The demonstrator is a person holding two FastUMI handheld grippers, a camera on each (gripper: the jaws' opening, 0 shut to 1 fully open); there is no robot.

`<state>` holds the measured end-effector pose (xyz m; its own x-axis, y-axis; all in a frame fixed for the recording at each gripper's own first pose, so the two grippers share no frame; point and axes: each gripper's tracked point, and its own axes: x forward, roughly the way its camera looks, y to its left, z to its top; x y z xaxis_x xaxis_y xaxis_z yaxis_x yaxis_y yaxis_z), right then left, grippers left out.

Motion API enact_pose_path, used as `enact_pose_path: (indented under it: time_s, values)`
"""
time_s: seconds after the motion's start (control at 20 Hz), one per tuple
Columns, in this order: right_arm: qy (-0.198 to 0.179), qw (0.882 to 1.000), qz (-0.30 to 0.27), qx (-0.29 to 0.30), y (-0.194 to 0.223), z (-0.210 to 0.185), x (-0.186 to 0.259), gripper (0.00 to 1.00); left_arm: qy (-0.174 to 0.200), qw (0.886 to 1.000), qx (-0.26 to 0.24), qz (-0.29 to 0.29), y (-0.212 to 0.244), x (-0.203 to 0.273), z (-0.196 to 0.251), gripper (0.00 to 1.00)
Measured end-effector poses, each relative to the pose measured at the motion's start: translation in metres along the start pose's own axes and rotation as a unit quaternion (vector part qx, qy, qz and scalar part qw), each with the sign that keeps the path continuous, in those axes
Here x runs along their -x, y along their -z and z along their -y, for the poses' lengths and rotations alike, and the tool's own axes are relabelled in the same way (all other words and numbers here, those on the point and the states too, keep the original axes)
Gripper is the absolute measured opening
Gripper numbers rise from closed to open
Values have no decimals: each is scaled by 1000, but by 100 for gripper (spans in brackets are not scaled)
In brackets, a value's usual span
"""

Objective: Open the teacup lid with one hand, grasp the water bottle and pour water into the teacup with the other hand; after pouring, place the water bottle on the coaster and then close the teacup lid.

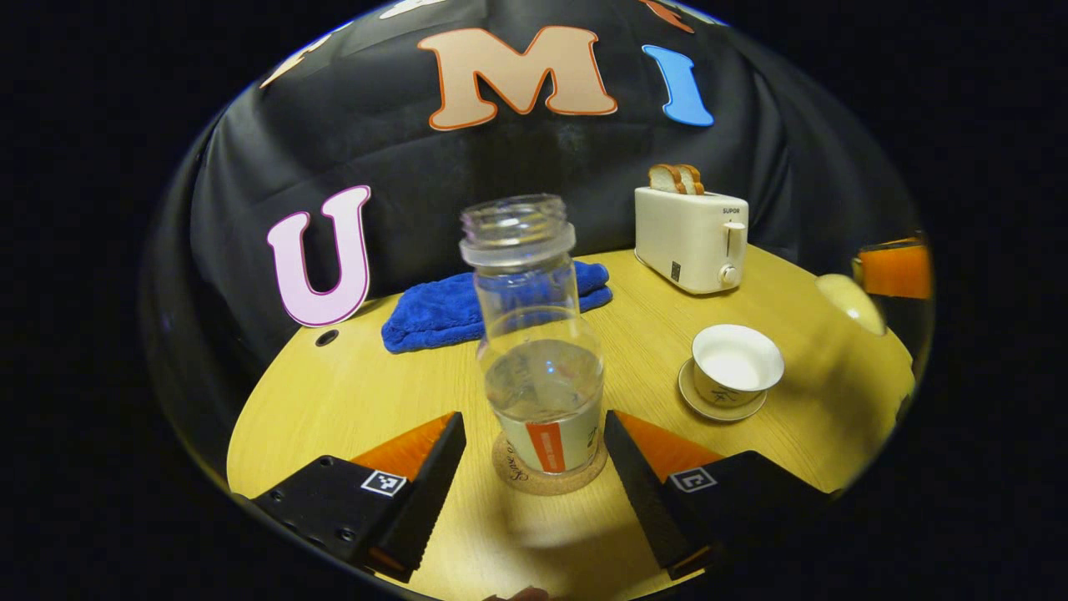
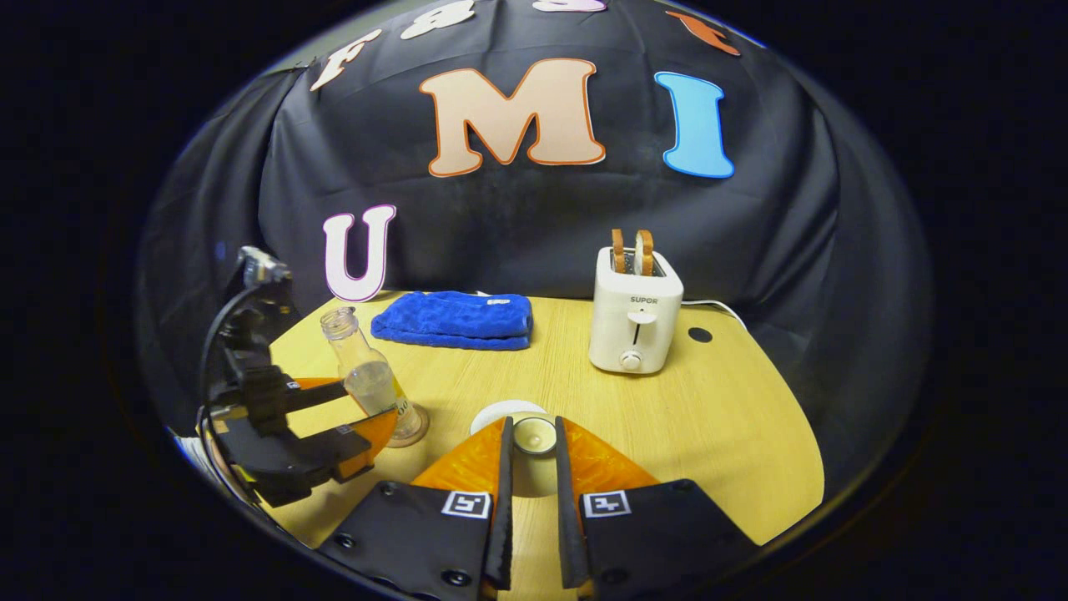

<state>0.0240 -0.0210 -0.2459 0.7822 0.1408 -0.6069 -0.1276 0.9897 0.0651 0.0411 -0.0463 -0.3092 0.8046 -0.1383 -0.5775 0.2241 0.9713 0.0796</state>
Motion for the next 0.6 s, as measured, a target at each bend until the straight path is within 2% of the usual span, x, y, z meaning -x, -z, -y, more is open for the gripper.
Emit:
enact_pose_path:
  time_s: [0.25,0.55,0.6]
  values:
    - [-12,1000,-4,-8,3,-7,-39,26,8,1000,3,17,-10,35,2,97]
    - [-17,1000,-17,-1,15,-11,-66,26,-17,999,10,27,-17,67,-18,97]
    - [-17,1000,-18,4,20,-12,-72,24,-23,999,11,31,-20,71,-25,97]
